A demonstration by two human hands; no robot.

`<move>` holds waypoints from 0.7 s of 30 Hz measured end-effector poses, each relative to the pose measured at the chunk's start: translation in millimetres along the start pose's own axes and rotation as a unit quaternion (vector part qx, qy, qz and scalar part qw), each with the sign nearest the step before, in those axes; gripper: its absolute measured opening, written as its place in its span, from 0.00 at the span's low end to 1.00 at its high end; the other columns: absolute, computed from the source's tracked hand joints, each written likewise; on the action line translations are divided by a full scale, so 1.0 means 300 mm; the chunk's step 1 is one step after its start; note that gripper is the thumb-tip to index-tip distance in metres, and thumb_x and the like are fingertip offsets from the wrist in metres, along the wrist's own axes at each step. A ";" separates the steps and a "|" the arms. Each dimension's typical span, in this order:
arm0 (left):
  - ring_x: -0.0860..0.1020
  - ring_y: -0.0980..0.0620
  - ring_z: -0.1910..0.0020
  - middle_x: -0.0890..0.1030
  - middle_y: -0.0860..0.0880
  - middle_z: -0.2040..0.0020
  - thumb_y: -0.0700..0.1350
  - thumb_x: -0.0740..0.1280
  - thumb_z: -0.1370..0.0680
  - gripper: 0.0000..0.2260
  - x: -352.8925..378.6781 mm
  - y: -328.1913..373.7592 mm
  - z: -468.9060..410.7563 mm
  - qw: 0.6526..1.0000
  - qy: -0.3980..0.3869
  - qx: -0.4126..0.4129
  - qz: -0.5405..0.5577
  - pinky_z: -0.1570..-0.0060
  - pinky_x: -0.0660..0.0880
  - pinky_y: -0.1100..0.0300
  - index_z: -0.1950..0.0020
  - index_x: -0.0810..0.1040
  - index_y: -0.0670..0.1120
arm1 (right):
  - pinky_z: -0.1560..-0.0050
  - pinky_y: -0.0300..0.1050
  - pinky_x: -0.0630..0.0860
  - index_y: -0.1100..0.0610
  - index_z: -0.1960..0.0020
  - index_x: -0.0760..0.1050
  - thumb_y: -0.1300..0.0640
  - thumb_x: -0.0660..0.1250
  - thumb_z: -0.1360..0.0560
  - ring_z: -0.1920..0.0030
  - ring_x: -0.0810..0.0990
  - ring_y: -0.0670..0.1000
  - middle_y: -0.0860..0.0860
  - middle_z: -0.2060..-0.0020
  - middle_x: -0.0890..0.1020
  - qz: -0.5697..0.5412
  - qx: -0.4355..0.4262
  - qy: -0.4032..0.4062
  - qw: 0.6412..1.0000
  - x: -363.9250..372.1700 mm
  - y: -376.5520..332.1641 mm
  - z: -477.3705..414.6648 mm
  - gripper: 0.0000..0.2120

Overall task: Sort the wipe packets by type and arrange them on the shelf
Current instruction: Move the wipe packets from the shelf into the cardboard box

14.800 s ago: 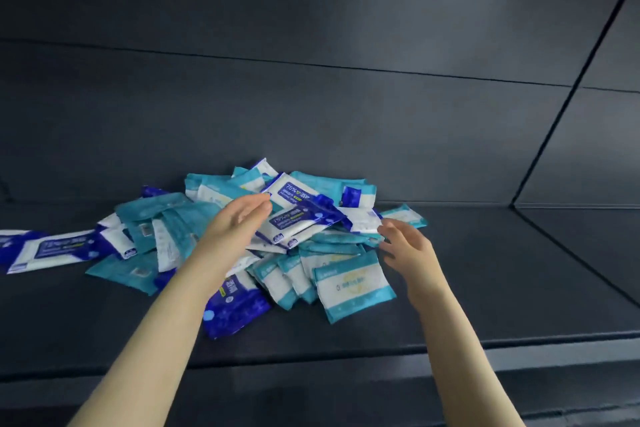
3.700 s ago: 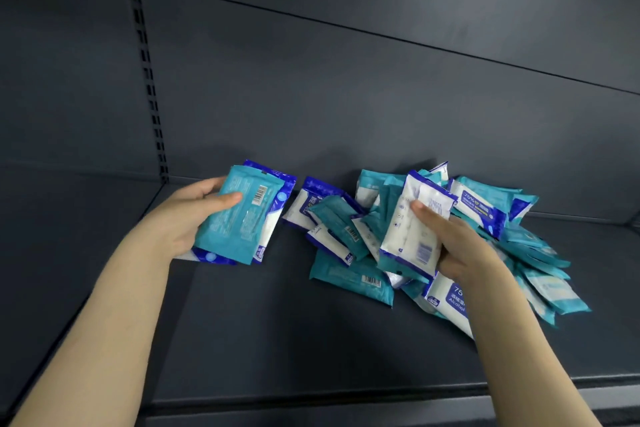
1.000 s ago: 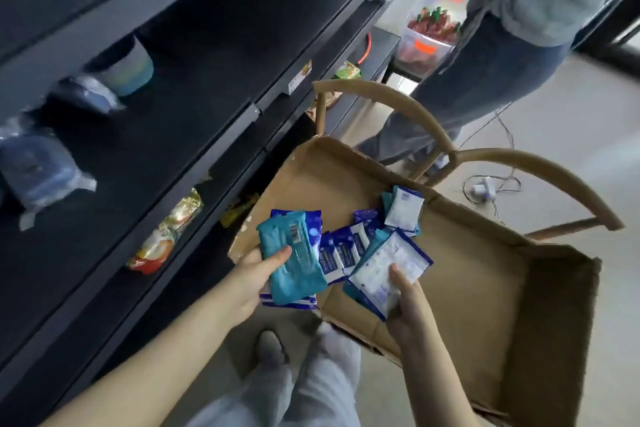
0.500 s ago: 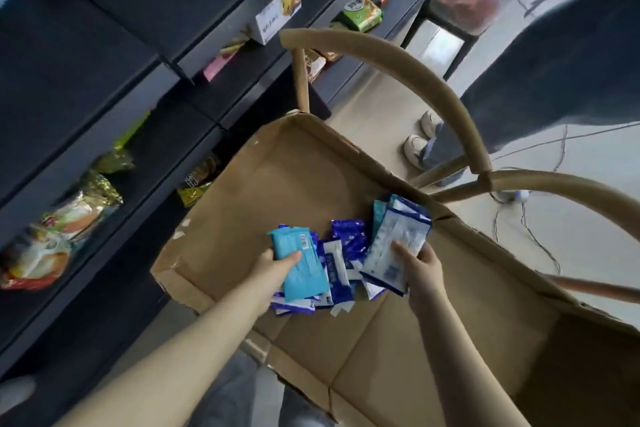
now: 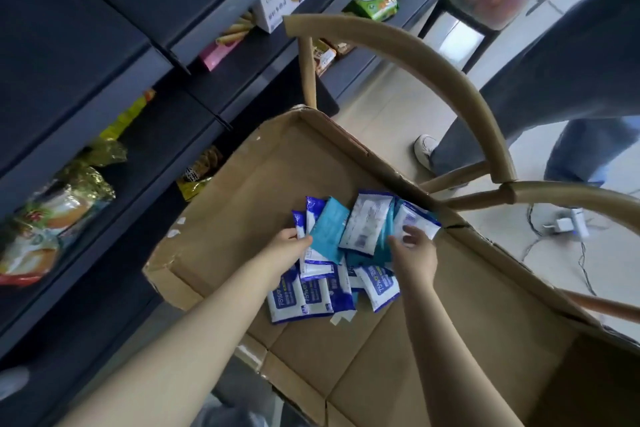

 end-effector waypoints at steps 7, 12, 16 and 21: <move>0.74 0.46 0.35 0.76 0.47 0.33 0.50 0.63 0.18 0.17 -0.229 -0.159 0.239 0.991 -0.013 0.024 0.128 0.35 0.70 0.51 0.30 0.71 0.48 | 0.38 0.49 0.75 0.57 0.31 0.73 0.54 0.67 0.20 0.40 0.79 0.52 0.54 0.38 0.80 -0.129 -0.032 -0.086 0.987 -0.008 0.003 0.345 0.19; 0.75 0.46 0.35 0.77 0.50 0.37 0.52 0.63 0.18 0.18 -0.520 -0.293 0.608 0.975 -0.016 0.117 0.191 0.33 0.71 0.50 0.29 0.71 0.49 | 0.31 0.57 0.72 0.50 0.33 0.75 0.45 0.66 0.21 0.36 0.77 0.52 0.50 0.36 0.79 -0.151 -0.101 -0.154 0.971 0.031 -0.141 0.816 0.19; 0.77 0.48 0.39 0.78 0.50 0.35 0.53 0.63 0.19 0.15 -0.810 -0.394 0.979 0.936 0.002 0.221 0.274 0.42 0.74 0.53 0.34 0.74 0.51 | 0.35 0.50 0.72 0.45 0.39 0.75 0.46 0.63 0.19 0.38 0.77 0.50 0.47 0.39 0.79 -0.187 -0.185 -0.205 0.943 0.058 -0.308 1.244 0.10; 0.79 0.51 0.41 0.81 0.53 0.39 0.54 0.61 0.19 0.13 -1.184 -0.519 1.450 0.884 0.058 0.349 0.307 0.48 0.75 0.56 0.36 0.76 0.53 | 0.35 0.51 0.71 0.49 0.31 0.73 0.44 0.61 0.19 0.35 0.75 0.51 0.46 0.36 0.78 -0.202 -0.298 -0.276 0.891 0.104 -0.505 1.758 0.19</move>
Point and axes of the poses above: each hand's wrist, its own z-axis away from the middle knuckle, its own x-axis out of the palm, y = z × x, the point moved 6 cm from there along -z, towards the middle knuckle
